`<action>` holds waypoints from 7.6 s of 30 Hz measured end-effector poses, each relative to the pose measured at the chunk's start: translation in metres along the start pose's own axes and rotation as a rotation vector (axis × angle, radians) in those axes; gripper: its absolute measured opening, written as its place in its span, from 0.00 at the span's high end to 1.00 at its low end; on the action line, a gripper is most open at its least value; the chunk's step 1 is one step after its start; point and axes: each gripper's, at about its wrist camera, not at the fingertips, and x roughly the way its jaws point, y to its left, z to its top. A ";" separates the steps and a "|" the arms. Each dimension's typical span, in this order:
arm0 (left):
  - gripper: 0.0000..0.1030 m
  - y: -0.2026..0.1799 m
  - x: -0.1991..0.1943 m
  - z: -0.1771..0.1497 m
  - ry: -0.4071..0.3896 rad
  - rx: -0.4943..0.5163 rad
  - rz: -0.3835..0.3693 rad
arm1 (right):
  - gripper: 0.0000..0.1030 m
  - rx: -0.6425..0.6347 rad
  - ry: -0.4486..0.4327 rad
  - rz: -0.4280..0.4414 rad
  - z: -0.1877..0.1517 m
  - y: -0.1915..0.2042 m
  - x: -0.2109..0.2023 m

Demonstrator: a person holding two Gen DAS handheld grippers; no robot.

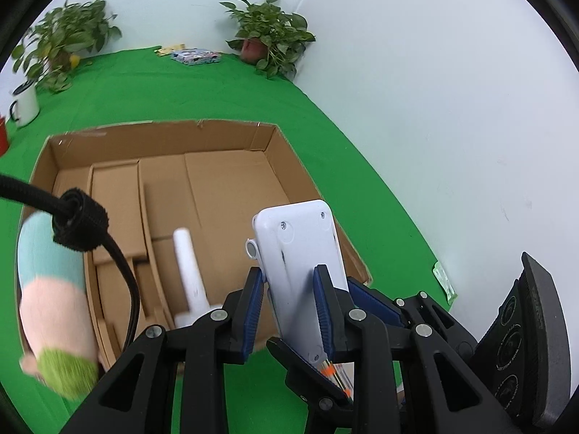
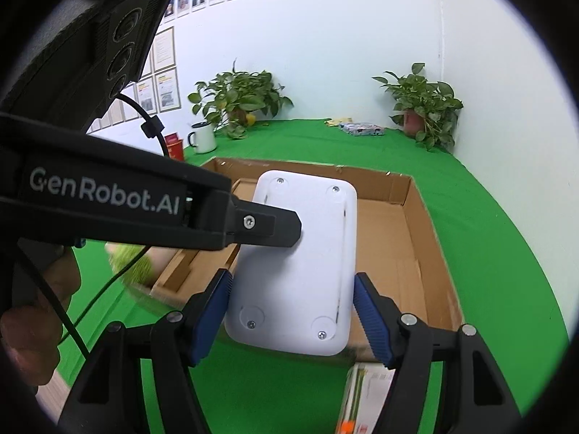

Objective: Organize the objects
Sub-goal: 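Lift the white plastic case and carry it over the box, then lower the white plastic case into the box with both grippers, then set the case beside the hair dryer and open both grippers, then withdraw both grippers from the box toward the green-and-white medicine box, then close the right gripper on the medicine box while the left gripper grips its end, then lift the medicine box upright off the table with both grippers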

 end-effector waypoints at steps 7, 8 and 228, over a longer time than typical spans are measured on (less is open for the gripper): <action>0.75 0.009 0.038 0.023 0.096 -0.020 0.005 | 0.35 0.033 0.084 0.017 0.008 -0.023 0.031; 0.75 0.012 0.044 0.023 0.109 -0.027 0.006 | 0.35 0.041 0.100 0.022 0.007 -0.025 0.036; 0.62 -0.043 0.082 -0.171 -0.018 -0.289 -0.178 | 0.39 0.165 0.162 0.300 -0.121 -0.017 -0.047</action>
